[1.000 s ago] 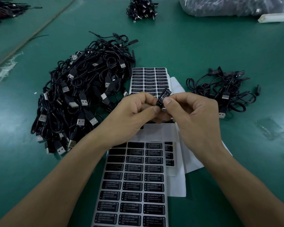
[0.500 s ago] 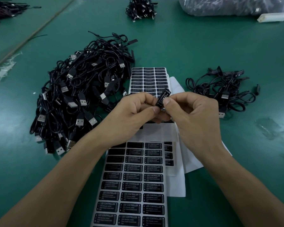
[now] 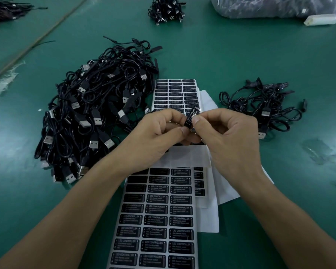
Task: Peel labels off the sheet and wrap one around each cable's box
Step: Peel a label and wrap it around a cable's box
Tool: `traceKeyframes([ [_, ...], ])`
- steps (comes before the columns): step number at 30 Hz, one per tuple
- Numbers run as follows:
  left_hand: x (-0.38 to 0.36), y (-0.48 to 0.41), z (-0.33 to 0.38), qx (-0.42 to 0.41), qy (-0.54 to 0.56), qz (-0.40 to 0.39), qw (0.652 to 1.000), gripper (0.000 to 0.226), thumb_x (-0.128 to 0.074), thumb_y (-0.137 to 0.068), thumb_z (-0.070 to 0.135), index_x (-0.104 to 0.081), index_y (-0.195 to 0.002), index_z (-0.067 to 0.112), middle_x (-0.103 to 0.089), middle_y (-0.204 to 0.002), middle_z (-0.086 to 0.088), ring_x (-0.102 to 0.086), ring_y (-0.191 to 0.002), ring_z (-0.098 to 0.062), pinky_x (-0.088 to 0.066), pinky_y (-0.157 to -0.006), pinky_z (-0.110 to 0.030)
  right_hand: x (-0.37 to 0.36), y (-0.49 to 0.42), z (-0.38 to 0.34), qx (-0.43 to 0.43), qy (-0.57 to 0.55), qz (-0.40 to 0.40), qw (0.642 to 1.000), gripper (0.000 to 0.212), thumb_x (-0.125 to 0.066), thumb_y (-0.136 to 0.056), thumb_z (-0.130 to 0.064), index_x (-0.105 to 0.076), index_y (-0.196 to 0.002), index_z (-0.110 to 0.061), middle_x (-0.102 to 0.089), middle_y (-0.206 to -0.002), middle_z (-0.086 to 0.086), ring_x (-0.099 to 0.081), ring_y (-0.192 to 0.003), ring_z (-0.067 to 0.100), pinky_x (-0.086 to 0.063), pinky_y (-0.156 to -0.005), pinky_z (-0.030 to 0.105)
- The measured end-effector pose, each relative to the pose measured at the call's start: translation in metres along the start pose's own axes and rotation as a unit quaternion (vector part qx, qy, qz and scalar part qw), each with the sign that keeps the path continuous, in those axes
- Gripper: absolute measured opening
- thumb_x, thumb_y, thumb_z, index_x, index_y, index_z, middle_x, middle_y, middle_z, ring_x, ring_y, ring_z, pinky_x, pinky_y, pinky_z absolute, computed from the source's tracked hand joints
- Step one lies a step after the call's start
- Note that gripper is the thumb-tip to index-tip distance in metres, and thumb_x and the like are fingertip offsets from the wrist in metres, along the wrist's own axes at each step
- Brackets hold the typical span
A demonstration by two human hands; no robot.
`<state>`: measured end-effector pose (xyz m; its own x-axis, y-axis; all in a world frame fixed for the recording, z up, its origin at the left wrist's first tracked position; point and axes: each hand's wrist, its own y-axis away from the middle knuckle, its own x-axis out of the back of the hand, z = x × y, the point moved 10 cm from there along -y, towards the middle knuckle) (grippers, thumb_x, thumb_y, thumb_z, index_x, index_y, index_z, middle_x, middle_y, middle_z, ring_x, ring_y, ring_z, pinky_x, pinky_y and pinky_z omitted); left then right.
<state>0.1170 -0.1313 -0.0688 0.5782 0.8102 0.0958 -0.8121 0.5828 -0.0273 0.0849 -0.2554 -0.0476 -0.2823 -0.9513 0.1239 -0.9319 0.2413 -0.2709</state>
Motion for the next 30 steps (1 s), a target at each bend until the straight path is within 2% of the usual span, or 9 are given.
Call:
traceKeyframes([
  [4,0.001,0.000,0.000,-0.002,0.008,0.004,1.000,0.012,-0.055,-0.099,0.002,-0.061,-0.108,-0.004,-0.078,-0.087,-0.004,-0.075,-0.088,-0.012,-0.055,-0.080,-0.018,0.000,0.000,-0.001,0.005,0.011,0.003,1.000,0.016,-0.070,-0.091,-0.009,-0.073,-0.079,-0.019,-0.074,-0.068,-0.007,-0.072,-0.060,0.011,-0.058,-0.061,0.022],
  [7,0.001,0.001,0.003,-0.009,0.004,0.012,1.000,0.016,-0.056,-0.098,0.010,-0.062,-0.105,-0.003,-0.077,-0.082,0.000,-0.074,-0.084,-0.008,-0.054,-0.078,-0.017,-0.001,0.002,-0.002,0.007,0.012,0.001,1.000,0.015,-0.070,-0.091,-0.009,-0.073,-0.080,-0.018,-0.074,-0.069,-0.007,-0.073,-0.061,0.011,-0.059,-0.062,0.021],
  [10,0.002,0.000,0.004,-0.021,-0.012,0.029,0.999,0.013,-0.053,-0.101,0.006,-0.064,-0.100,-0.001,-0.075,-0.076,0.005,-0.073,-0.078,-0.005,-0.054,-0.074,-0.015,-0.001,0.003,-0.004,0.011,0.019,0.002,1.000,0.013,-0.070,-0.090,-0.009,-0.073,-0.080,-0.017,-0.074,-0.069,-0.008,-0.073,-0.061,0.009,-0.058,-0.061,0.019],
  [19,0.001,0.002,0.009,-0.053,-0.042,0.057,0.996,0.017,-0.053,-0.099,-0.004,-0.058,-0.085,0.003,-0.070,-0.065,0.010,-0.069,-0.066,-0.001,-0.051,-0.067,-0.012,0.001,0.007,-0.014,0.048,0.076,0.025,0.996,0.017,-0.074,-0.085,-0.014,-0.073,-0.075,-0.028,-0.072,-0.067,-0.017,-0.072,-0.061,0.005,-0.059,-0.061,0.020],
  [30,0.000,0.001,0.009,-0.044,-0.017,0.053,0.998,0.018,-0.053,-0.099,-0.003,-0.056,-0.084,0.005,-0.071,-0.064,0.009,-0.070,-0.067,-0.002,-0.052,-0.067,-0.013,0.002,0.004,-0.009,0.022,0.052,0.024,0.998,0.012,-0.074,-0.084,-0.012,-0.074,-0.074,-0.019,-0.073,-0.064,-0.012,-0.072,-0.058,0.007,-0.059,-0.060,0.022],
])
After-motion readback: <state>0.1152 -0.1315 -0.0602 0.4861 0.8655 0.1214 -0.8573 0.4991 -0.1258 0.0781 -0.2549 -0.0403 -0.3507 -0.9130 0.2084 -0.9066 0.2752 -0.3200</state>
